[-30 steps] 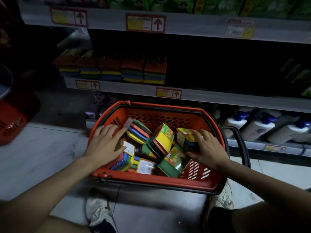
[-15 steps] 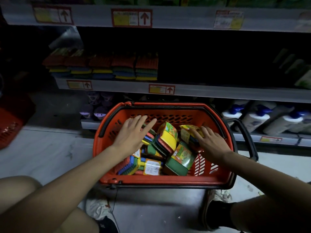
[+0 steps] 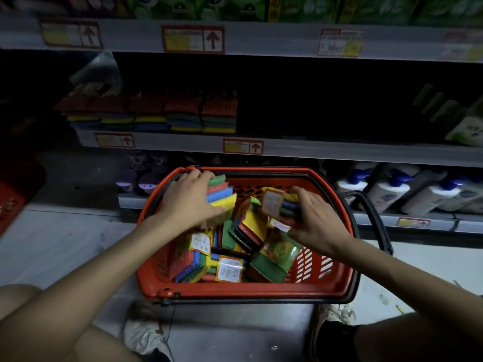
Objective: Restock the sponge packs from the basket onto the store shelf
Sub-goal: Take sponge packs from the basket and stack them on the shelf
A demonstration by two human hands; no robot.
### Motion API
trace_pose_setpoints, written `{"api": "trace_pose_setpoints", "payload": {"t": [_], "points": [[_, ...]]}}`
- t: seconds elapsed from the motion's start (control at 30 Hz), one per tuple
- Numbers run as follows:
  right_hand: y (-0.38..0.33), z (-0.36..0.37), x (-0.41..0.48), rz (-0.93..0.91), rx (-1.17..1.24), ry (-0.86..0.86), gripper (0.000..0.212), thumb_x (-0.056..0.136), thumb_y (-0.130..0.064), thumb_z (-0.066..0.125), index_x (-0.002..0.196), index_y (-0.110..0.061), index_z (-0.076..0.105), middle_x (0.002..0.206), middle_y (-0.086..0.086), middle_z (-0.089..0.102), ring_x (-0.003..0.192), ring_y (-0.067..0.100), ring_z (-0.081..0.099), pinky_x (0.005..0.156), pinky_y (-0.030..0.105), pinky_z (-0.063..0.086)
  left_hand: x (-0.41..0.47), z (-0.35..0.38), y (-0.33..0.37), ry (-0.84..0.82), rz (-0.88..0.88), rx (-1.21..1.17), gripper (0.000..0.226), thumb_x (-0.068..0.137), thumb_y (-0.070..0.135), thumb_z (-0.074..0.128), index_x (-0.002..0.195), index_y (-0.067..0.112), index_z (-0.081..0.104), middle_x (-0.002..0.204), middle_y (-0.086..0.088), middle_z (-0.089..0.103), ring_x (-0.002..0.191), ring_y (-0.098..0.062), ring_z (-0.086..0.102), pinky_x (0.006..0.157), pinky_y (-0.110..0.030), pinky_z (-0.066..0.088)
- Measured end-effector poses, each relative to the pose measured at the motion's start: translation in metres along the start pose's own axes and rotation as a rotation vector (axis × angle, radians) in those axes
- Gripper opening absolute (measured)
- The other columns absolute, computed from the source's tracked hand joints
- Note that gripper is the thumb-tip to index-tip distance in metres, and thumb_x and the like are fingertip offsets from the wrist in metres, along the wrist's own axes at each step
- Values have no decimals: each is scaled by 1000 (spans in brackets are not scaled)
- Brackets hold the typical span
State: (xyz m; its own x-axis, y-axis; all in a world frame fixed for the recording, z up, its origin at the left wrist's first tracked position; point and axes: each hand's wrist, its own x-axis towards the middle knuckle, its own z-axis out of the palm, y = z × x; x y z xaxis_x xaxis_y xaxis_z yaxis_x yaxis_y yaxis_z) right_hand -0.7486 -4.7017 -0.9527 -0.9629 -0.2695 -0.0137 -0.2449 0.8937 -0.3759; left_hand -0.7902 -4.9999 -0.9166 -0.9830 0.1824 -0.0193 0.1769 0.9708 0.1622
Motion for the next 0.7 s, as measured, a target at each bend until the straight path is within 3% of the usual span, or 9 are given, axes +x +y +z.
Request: {"api": "trace_pose_setpoints", "payload": {"t": [0.1,0.2,0.3,0.4,0.47,0.53,0.6,0.67,0.7], "points": [[-18,-20,-5,41,331,63,88,75,-32,77,150,-26,31,139,1,44,125,19,48,104,41,49,-4,-24,-9,6,-207,-437,67,70,56,85,124,23,61,113,0,65,102,-22,62,81,-36,50],[-35,-34,-8,54,610,114,78,83,-15,78,144,-41,38,138,-1,39,122,16,53,95,25,53,-5,-37,-10,-34,-377,-900,50,75,48,85,112,19,67,104,3,70,94,-14,65,72,-30,47],[-45,-39,-4,66,738,140,80,86,-8,79,142,-49,40,141,0,38,123,17,55,97,27,55,-5,-36,-9,-24,-465,-1069,52,73,53,85,107,18,67,100,2,70,92,-14,65,70,-29,46],[-53,-40,1,21,810,141,83,79,-14,88,139,-47,41,143,3,42,124,16,58,91,25,59,-4,-36,-9,-55,-551,-1212,70,56,65,87,97,14,63,97,-1,67,97,-24,69,83,-39,54],[-59,-39,6,8,868,136,76,77,-29,91,133,-47,42,144,3,42,126,16,58,91,27,60,-4,-34,-5,-102,-576,-1358,59,66,56,87,102,13,71,102,0,74,97,-25,73,88,-42,60],[-67,-38,9,60,981,150,57,80,-51,82,125,-47,48,144,3,44,125,20,58,91,37,61,-5,-31,3,-120,-585,-1422,55,69,47,87,111,15,75,105,-5,78,96,-24,75,91,-46,60],[-71,-38,13,150,1063,226,40,87,-64,66,116,-41,54,141,5,48,124,26,59,96,47,58,-6,-27,9,-109,-613,-1443,70,57,48,91,117,16,71,113,-7,76,101,-27,74,91,-50,60],[-70,-42,18,203,1103,330,38,93,-55,65,121,-33,51,138,6,50,121,25,62,88,40,61,-6,-24,15,-100,-634,-1496,77,53,43,93,121,17,67,119,-4,73,105,-26,71,88,-49,61],[-69,-44,20,221,1117,355,50,89,-48,71,129,-30,47,136,5,51,118,22,64,82,32,62,-6,-24,17,-96,-641,-1500,77,56,40,93,123,18,64,120,-3,72,105,-25,70,87,-49,60]]}}
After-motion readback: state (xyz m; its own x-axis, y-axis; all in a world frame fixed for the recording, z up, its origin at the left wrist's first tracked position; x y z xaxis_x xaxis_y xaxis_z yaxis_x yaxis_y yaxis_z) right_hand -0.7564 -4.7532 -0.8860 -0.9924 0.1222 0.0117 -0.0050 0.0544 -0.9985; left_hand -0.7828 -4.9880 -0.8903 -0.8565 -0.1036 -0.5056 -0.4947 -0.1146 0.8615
